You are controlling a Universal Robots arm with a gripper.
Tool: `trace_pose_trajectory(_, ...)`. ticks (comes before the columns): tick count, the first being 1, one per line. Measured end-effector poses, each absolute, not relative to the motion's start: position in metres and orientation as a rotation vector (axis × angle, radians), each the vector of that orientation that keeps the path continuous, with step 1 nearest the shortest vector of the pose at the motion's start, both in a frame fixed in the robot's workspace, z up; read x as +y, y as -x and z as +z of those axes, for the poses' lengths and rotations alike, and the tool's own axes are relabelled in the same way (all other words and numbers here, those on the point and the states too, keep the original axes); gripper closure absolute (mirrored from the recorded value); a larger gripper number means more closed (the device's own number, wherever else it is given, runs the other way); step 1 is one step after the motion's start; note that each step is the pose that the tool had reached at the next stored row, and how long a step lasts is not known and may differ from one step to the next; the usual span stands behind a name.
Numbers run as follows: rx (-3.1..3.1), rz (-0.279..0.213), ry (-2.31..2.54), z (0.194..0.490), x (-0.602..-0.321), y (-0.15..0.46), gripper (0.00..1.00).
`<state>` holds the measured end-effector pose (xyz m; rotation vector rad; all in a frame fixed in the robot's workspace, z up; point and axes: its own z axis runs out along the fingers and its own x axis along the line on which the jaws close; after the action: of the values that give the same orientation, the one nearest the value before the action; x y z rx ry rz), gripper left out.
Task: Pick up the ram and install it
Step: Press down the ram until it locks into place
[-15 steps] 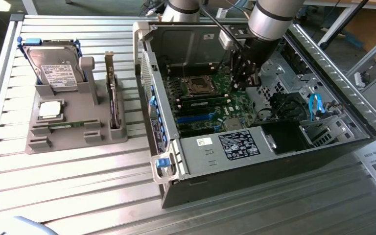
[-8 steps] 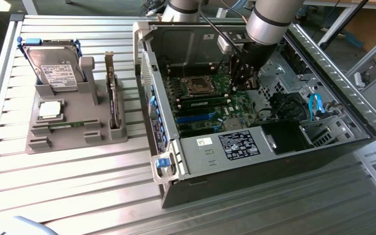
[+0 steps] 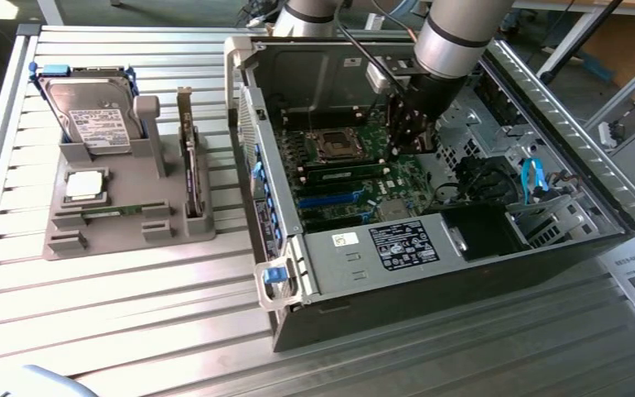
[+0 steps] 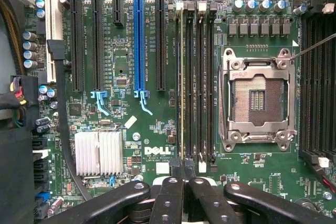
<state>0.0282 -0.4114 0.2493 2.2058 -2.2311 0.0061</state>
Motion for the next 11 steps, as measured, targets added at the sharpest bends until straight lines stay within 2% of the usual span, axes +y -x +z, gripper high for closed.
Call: trace_pose_trajectory(11, -2.231, 0.006, -2.206, 0.2414, -0.4114, -0.0282, 0.90)
